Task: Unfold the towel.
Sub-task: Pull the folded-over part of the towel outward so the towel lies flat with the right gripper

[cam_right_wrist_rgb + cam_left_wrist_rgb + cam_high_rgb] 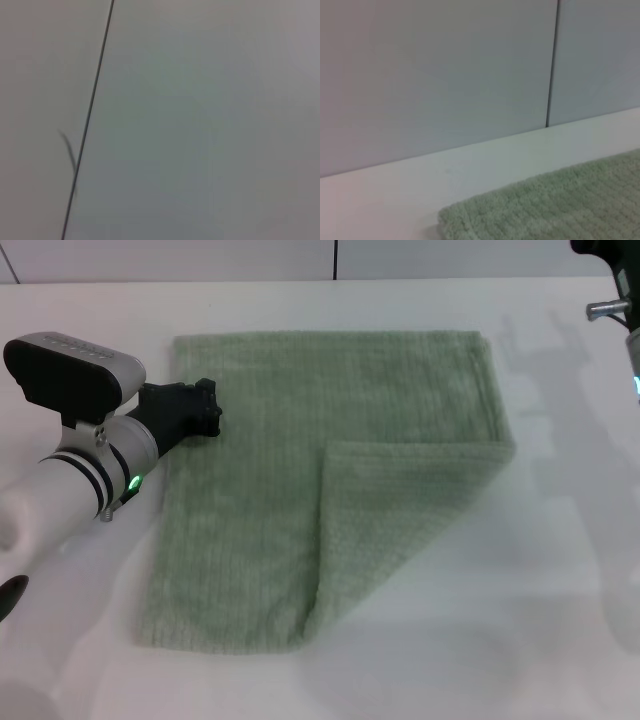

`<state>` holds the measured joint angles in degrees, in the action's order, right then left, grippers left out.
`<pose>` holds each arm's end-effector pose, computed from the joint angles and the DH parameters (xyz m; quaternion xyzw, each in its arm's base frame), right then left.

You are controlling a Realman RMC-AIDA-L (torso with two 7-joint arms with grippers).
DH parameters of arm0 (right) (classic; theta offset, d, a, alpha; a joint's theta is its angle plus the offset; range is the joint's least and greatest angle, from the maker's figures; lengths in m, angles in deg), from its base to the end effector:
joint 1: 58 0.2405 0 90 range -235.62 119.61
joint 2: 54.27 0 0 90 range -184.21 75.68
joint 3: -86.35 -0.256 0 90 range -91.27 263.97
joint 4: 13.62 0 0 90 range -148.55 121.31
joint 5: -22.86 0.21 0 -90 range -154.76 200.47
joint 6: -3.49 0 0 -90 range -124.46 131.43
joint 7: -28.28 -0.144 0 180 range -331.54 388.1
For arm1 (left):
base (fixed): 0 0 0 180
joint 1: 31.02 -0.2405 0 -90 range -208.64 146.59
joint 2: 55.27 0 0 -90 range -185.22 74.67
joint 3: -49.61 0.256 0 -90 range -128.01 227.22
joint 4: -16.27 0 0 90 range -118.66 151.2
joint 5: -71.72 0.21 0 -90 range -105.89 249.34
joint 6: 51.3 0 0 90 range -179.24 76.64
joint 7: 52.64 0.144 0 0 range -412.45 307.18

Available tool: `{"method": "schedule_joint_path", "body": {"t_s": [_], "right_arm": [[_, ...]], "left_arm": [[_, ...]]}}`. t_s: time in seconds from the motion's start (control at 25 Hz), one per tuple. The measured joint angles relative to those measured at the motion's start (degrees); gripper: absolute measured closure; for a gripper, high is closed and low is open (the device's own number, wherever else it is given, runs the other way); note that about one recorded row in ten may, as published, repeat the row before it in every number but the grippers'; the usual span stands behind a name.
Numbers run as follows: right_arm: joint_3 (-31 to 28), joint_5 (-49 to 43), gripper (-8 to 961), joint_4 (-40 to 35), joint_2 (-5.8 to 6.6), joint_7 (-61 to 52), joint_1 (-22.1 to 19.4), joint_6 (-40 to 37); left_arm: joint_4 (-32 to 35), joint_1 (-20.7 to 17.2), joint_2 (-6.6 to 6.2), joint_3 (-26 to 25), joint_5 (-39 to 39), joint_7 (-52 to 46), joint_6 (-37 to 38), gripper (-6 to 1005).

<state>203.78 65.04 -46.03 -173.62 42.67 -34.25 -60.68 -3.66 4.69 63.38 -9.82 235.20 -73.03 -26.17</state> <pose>0.2372 0.3685 0.0035 -0.6466 0.1028 0.3484 0.6708 -0.2770 0.3915 -0.0893 -0.8340 -0.2895 -0.1390 0.4486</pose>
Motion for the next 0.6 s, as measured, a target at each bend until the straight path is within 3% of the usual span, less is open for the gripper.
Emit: {"method": "schedule_joint_path", "body": {"t_s": [0.24, 0.44, 0.56, 0.6], "right_arm": [[0.0, 0.0, 322, -1.6, 0.05, -2.3, 1.0, 5.8], [-0.5, -0.4, 322, -7.3, 0.26, -4.4, 1.4, 16.2], [-1.8, -0.5, 321, -13.2, 0.62, -4.3, 2.1, 27.8], [-3.2, -1.0, 321, -17.1, 0.86, -4.1, 2.9, 36.3]], "left_arm": [[0.3, 0.1, 0.07, 0.0, 0.0, 0.0, -0.3, 1001], [0.1, -0.1, 0.09, 0.0, 0.0, 0.0, -0.3, 1001], [0.0, -0.1, 0.09, 0.0, 0.0, 0.0, -0.3, 1001], [0.0, -0.1, 0.09, 0.0, 0.0, 0.0, -0.3, 1001]]}}
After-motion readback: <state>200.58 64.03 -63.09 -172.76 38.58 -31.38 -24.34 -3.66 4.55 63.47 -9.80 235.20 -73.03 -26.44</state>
